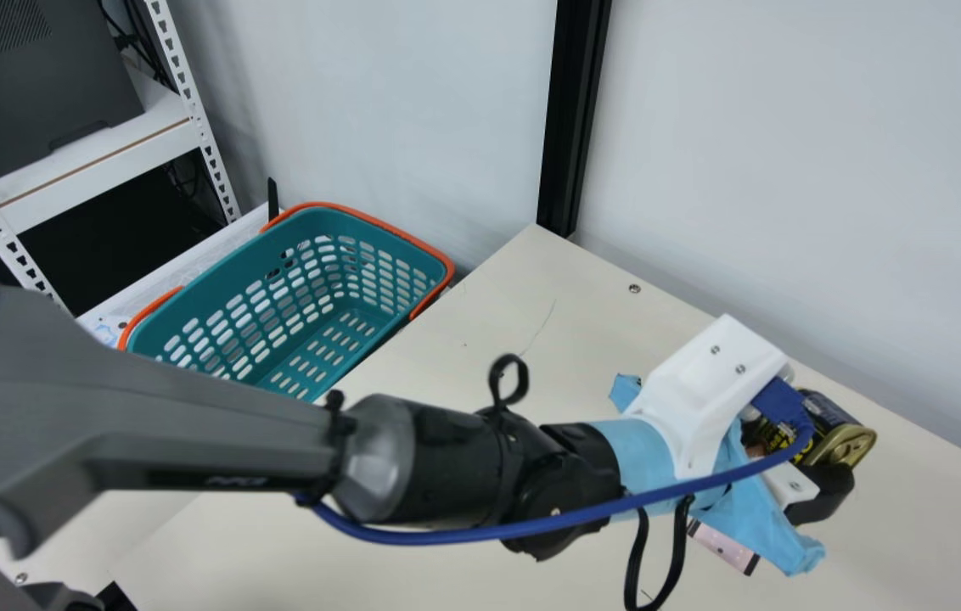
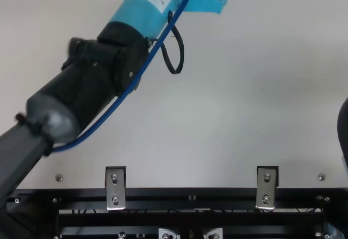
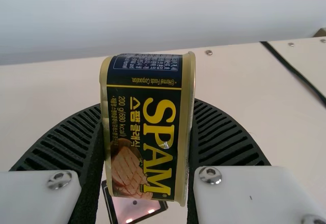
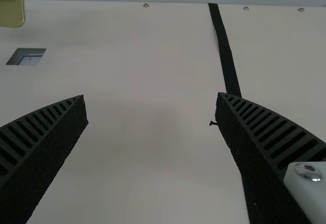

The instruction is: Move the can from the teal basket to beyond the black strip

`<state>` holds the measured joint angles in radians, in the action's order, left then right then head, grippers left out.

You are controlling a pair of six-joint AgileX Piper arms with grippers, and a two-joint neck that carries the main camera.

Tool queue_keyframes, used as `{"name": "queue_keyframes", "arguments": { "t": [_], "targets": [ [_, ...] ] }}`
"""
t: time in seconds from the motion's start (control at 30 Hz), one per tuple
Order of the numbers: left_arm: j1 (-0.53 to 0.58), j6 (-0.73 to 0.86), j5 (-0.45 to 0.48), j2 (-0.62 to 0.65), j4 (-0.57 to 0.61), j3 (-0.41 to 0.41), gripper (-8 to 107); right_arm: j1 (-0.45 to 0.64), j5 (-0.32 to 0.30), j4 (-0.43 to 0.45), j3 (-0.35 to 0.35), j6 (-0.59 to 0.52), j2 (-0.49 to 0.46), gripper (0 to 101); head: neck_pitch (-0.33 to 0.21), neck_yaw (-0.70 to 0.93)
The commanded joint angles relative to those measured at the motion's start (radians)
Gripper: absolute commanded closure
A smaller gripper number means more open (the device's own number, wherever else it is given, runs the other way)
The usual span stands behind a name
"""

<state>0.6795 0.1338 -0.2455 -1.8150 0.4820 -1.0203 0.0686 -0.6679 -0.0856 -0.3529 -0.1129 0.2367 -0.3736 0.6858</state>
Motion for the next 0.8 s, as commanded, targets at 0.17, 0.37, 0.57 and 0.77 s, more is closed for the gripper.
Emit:
{"name": "queue_keyframes", "arguments": {
  "t": [0.17,0.37,0.57,0.77],
  "targets": [
    [-0.047,-0.257,-0.104,-0.075,-0.293,0.026,89,0.0,0.0,0.0,0.0,0.0,0.0,0,-0.062,0.033],
    [-0.069,-0.298,-0.142,-0.078,-0.327,0.041,89,0.0,0.0,0.0,0.0,0.0,0.0,0,-0.062,0.033],
    [-0.069,-0.312,-0.144,-0.078,-0.356,0.041,89,0.0,0.0,0.0,0.0,0.0,0.0,0,-0.062,0.033],
    [-0.069,-0.312,-0.144,-0.078,-0.358,0.041,89,0.0,0.0,0.0,0.0,0.0,0.0,0,-0.055,-0.03]
  ]
}}
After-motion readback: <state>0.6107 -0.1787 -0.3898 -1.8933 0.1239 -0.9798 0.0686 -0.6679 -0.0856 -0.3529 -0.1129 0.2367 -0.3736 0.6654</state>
